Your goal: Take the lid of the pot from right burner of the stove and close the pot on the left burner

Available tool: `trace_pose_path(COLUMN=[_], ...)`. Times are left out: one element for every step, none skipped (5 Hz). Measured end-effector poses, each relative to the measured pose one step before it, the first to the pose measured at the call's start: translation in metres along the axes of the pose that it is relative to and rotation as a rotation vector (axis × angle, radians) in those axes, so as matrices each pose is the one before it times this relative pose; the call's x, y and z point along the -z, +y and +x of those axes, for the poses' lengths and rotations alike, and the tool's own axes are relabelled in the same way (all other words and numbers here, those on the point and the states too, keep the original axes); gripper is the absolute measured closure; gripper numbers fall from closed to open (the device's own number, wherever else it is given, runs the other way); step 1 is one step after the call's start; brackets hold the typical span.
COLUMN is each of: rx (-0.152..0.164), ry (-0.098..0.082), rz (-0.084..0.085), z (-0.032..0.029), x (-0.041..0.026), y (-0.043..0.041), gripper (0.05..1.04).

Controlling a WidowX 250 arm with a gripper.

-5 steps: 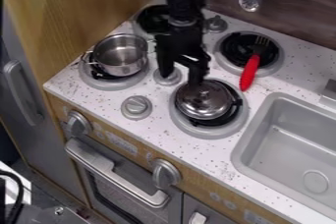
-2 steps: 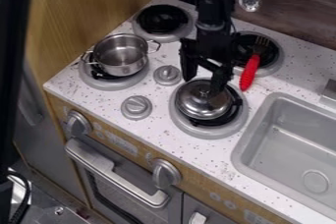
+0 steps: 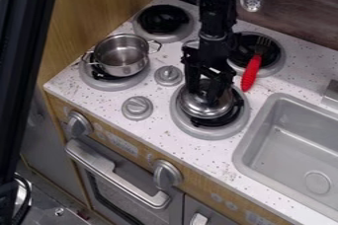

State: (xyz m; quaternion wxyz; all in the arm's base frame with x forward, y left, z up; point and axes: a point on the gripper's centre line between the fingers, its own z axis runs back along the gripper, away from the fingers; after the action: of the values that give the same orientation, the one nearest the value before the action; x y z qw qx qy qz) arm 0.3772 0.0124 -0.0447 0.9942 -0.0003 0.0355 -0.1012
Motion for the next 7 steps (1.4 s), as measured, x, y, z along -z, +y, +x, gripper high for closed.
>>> trace_pose_path(rx=[-0.0034,-0.0239,-0.0581,-0.1159,-0.066,-0.0227,-0.0213], ry=[0.001,-0.0392,-0.067,-0.0775,-0.0178,0.1095,0.0594], rz=[0.019,0.0356,0.0475,-0.0085,0.0549,-0.008,-0.0026], z=[-0.00082,-0.00729,0.00806,0.01273,0.00623,-0.00332,-0.00825], x=[-0.00088,-0.00337,-0.02701,-0.02574,-0.01731,0.03244,0.01619], y=[0.00225,0.0104,0.03704,0.04919,0.05388,0.01952,0.01817], gripper=[0.657,0.811,0.812,0.812,0.812,0.812,0.812])
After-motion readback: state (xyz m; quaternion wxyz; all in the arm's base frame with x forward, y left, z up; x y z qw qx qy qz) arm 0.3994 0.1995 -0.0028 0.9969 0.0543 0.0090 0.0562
